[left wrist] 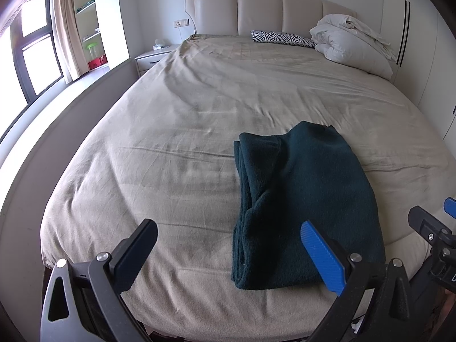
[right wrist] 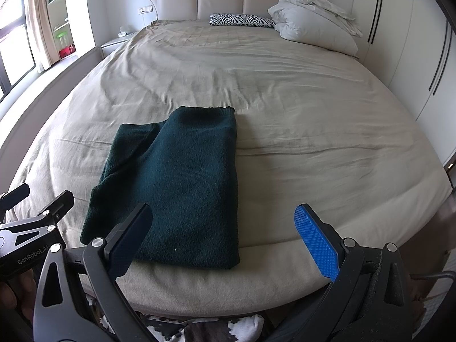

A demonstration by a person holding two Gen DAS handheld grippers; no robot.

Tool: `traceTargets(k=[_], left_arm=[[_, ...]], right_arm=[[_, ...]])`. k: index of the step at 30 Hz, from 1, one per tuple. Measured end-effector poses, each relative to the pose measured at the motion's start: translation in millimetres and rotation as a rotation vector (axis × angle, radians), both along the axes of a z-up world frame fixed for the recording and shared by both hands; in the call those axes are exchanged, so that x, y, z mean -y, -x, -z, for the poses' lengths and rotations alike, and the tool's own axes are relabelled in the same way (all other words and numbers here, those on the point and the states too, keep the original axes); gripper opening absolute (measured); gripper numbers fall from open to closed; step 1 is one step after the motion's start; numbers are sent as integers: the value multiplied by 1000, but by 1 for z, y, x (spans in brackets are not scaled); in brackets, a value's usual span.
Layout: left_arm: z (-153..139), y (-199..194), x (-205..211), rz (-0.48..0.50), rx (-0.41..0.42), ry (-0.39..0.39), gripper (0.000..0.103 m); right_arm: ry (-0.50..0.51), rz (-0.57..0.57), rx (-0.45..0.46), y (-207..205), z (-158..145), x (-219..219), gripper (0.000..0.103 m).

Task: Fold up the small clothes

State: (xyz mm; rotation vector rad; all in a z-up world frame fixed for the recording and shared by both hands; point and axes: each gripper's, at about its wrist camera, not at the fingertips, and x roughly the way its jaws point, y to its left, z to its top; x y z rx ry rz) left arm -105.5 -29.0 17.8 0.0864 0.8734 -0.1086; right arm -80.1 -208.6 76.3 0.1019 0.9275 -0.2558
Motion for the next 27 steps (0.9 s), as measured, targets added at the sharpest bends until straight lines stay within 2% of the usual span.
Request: traceTargets(k=[27], left_arm=[[4,3,-1,7,-5,21,103]], right_arm=[[-8,-1,-11,3,10,-5,102]])
